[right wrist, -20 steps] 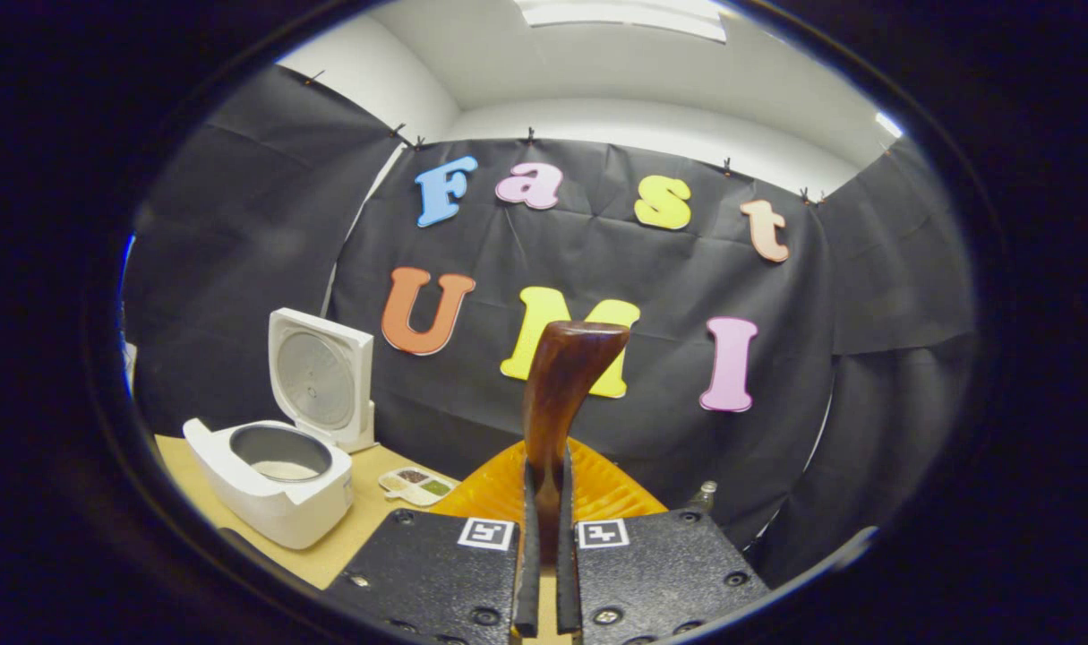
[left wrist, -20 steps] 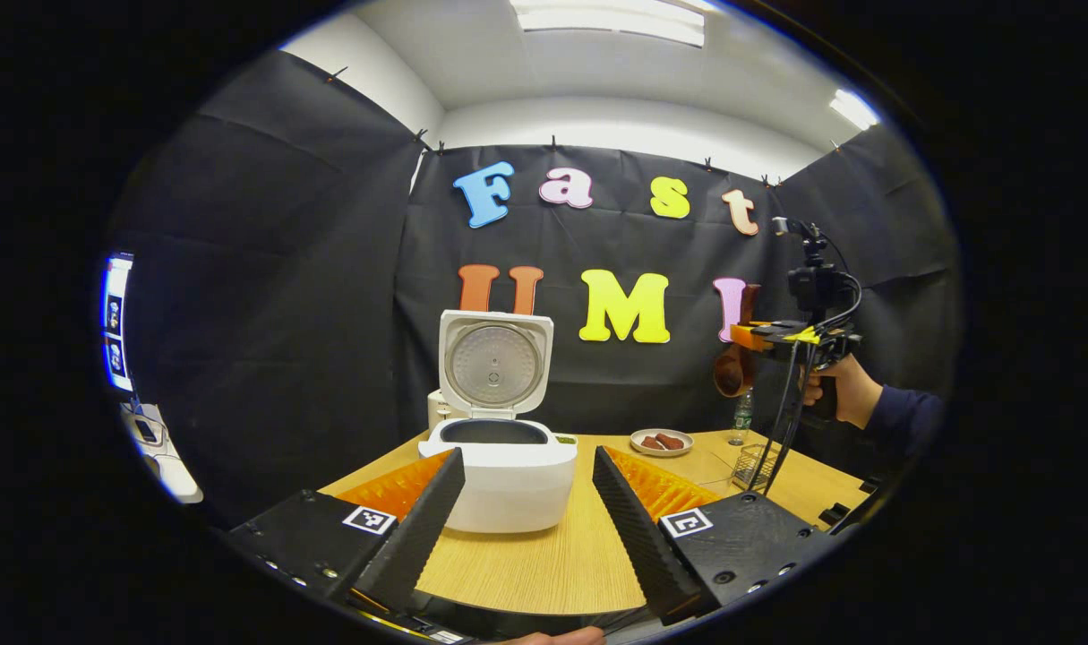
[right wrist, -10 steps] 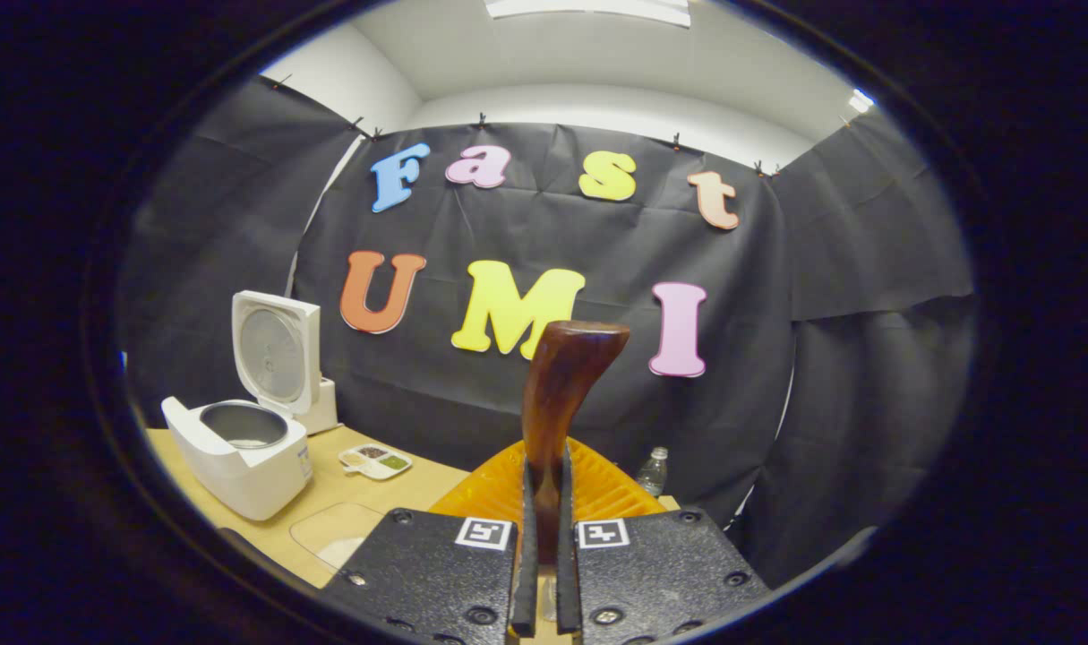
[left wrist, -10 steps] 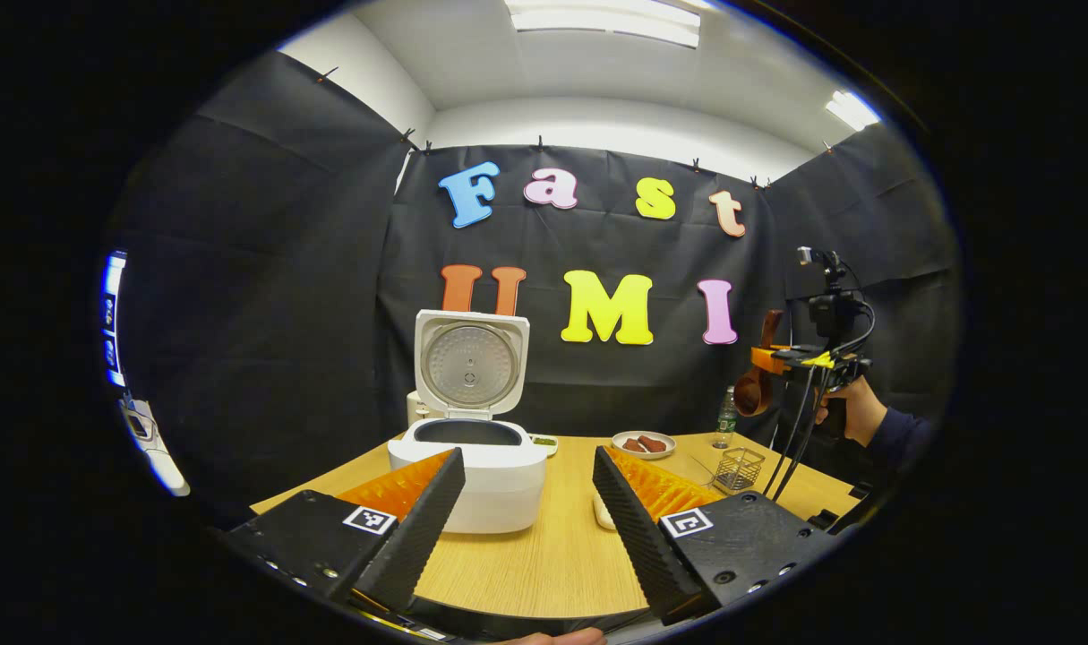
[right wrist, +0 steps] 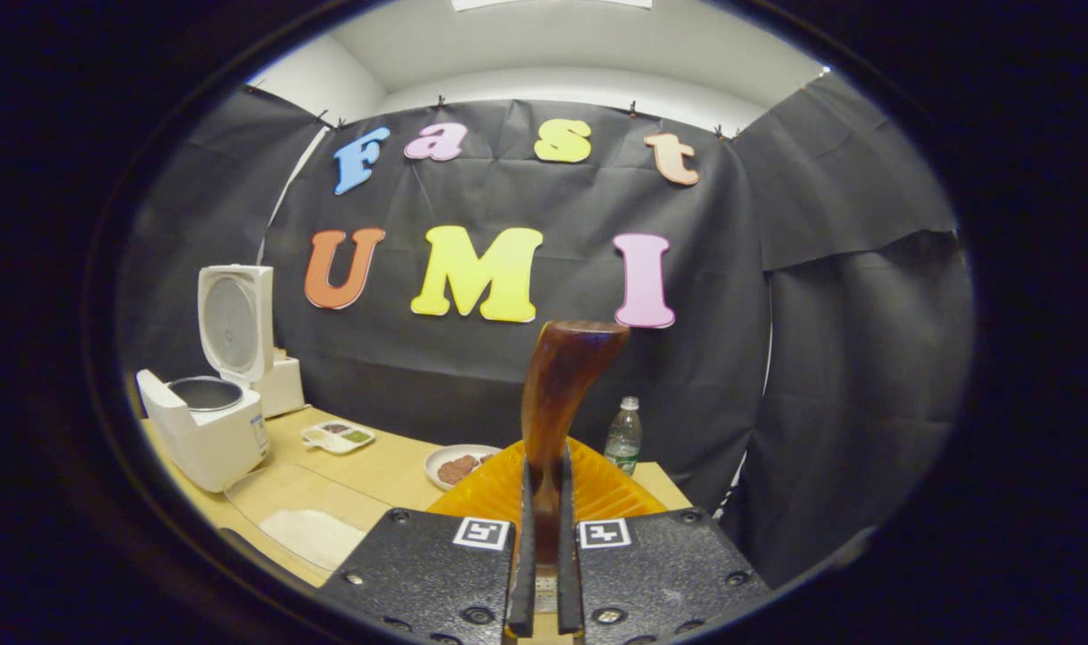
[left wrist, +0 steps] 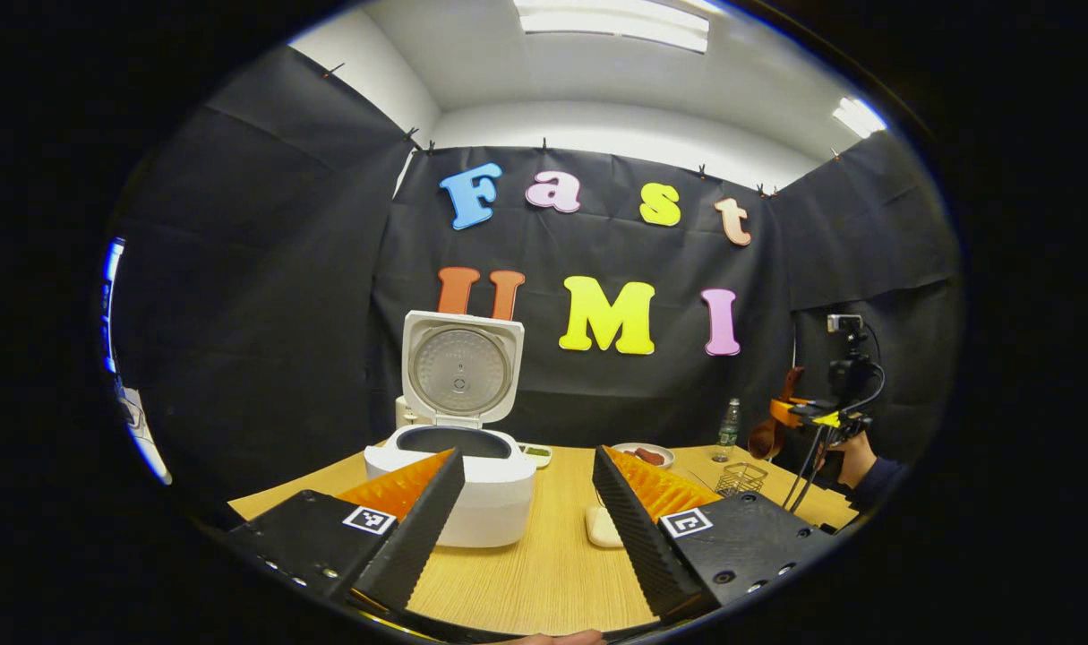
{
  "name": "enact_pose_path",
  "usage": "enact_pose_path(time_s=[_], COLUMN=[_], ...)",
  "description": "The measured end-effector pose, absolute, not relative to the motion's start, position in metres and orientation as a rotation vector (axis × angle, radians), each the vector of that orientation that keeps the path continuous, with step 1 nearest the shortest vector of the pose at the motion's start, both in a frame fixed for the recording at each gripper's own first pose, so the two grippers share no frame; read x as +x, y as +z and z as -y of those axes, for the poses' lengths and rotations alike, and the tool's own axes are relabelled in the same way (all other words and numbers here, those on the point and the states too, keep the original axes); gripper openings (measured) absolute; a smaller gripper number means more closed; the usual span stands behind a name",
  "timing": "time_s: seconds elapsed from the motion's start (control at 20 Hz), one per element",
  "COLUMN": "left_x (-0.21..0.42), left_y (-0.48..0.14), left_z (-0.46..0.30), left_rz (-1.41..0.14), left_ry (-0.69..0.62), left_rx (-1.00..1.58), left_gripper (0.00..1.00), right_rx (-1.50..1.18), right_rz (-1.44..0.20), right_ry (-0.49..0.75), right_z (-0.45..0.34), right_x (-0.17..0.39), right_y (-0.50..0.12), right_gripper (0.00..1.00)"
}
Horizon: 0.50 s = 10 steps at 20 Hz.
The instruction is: Close the left gripper, press the button to open the rice cooker; take a wooden spoon from the chopstick holder with the right hand, scoop a spoonful of rice and pour it into the rice cooker, then put the wooden spoon back into the chopstick holder.
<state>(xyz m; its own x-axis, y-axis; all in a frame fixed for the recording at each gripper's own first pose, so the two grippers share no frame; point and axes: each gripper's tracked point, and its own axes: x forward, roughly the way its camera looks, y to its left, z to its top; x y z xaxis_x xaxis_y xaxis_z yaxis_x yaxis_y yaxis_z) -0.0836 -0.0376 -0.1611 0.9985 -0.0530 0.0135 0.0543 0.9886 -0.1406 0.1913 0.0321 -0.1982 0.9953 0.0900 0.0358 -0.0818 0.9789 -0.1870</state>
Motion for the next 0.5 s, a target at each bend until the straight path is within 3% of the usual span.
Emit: enact_pose_path(time_s=[0.35, 0.4, 0.5], left_x=[-0.029, -0.022, -0.008], left_y=[-0.174, -0.175, -0.178], left_z=[0.042, 0.039, 0.034], left_rz=[0.004, -0.004, -0.020], left_ry=[-0.075, -0.062, -0.046], left_rx=[-0.200, -0.188, -0.172], left_gripper=[0.92, 0.92, 0.92], right_rx=[-0.079, -0.082, -0.078], right_rz=[-0.061, -0.040, 0.047], right_ry=[0.125, 0.103, 0.076], right_z=[-0.016, -0.010, -0.003], right_x=[0.237, 0.239, 0.228], right_y=[-0.256, -0.253, -0.224], right_gripper=[0.18, 0.24, 0.53])
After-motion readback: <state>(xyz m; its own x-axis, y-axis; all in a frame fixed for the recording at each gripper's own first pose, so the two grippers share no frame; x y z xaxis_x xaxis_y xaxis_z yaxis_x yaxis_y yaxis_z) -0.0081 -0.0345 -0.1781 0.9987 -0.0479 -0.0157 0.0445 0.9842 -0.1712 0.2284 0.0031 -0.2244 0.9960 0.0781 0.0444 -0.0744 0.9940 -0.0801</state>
